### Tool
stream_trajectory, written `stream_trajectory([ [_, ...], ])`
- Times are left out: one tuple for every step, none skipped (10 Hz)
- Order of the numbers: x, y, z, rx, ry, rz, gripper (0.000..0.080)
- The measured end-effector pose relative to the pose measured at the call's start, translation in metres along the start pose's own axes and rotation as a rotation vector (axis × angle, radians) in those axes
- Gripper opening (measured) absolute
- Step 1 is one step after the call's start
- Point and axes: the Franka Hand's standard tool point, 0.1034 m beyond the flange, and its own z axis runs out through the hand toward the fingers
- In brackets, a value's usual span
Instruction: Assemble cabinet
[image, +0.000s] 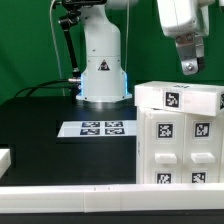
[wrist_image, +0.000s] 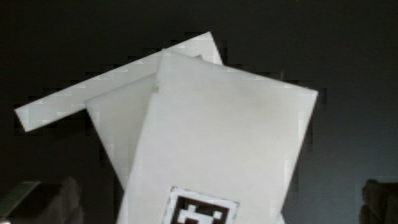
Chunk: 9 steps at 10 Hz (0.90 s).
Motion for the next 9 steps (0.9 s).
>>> stream_trajectory([
  [-0.0014, -0.0032, 0.0002, -0.003, 0.004, -0.138, 0.0796],
  [-0.0009, -0.0032, 0.0019, -0.005, 0.010, -0.292, 0.0796],
  [-0.0004, -0.0032, 0.0036, -0.008, 0.012, -0.407, 0.0796],
  [0.0008, -0.0043, 0.0041, -0.008, 0.012, -0.513, 0.0796],
  [0.0038, -0.0064, 0.0041, -0.008, 0.013, -0.632, 0.0796],
  [0.0035, -0.0062, 0.0042, -0.008, 0.013, -0.680, 0.0796],
  [0.0038, -0.0063, 0.0042, -0.009, 0.013, -0.747, 0.0796],
  [0.0042, -0.0064, 0.0042, -0.010, 0.014, -0.816, 0.0796],
  [0.0044, -0.0065, 0.0041, -0.010, 0.014, -0.894, 0.0796],
])
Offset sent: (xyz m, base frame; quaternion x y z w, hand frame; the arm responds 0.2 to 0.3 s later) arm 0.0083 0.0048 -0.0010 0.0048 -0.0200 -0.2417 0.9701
